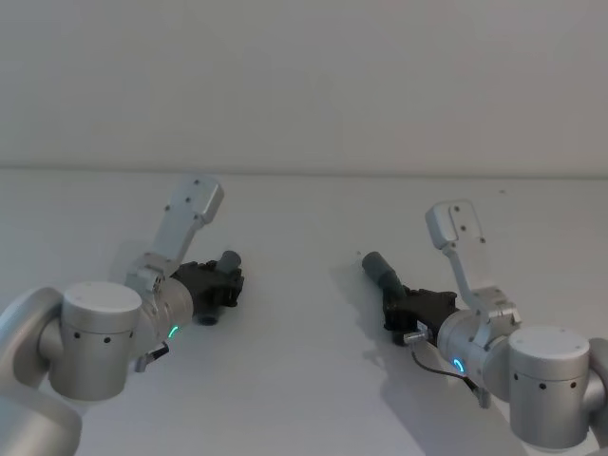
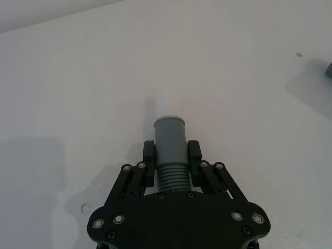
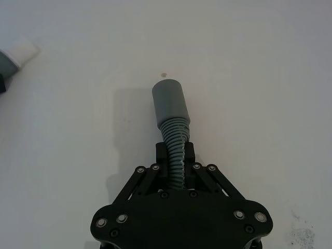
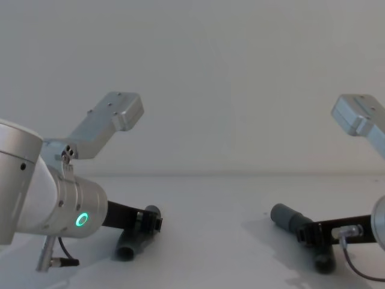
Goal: Use both hands to pick up one end of the pipe from the table, align the ends, and insert them.
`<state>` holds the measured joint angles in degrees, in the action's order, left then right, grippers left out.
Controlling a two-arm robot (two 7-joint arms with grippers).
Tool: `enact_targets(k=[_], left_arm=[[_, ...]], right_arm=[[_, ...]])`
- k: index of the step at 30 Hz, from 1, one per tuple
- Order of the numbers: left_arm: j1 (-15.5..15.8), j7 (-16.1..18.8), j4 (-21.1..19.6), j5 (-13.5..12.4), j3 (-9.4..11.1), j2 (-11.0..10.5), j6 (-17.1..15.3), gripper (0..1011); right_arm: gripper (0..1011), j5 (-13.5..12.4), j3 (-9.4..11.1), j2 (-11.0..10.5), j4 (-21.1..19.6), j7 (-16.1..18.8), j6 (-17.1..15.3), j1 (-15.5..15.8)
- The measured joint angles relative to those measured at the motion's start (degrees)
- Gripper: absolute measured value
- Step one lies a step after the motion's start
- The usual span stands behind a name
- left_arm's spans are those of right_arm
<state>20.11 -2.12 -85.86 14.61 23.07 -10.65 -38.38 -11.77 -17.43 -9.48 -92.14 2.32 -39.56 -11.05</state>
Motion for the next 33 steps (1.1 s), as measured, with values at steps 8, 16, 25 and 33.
enact_targets(k=[8, 16, 25, 33], left_arm=[[0.0, 0.06, 0.01, -0.19, 0.05, 0.07, 0.01, 361], [0.19, 0.64, -0.36, -1.5, 0.61, 0.12, 0.75, 361], [1.55, 0.05, -2.02, -3.58, 2.01, -0.92, 2.12, 361], [3.51, -3.86, -2.54, -4.87, 4.17, -3.25, 2.88, 361]], right_arm=[[145, 0.16, 0.02, -0.08, 0.03, 0.33, 0.95, 0.16], [144, 0.53, 0.24, -0.74, -0.42, 1.47, 4.72, 0.51], [144, 0.73, 0.9, -2.83, -1.95, 4.79, 10.86, 0.59], [144, 0.9, 0.92, -6.2, -2.32, 9.67, 15.8, 0.15]])
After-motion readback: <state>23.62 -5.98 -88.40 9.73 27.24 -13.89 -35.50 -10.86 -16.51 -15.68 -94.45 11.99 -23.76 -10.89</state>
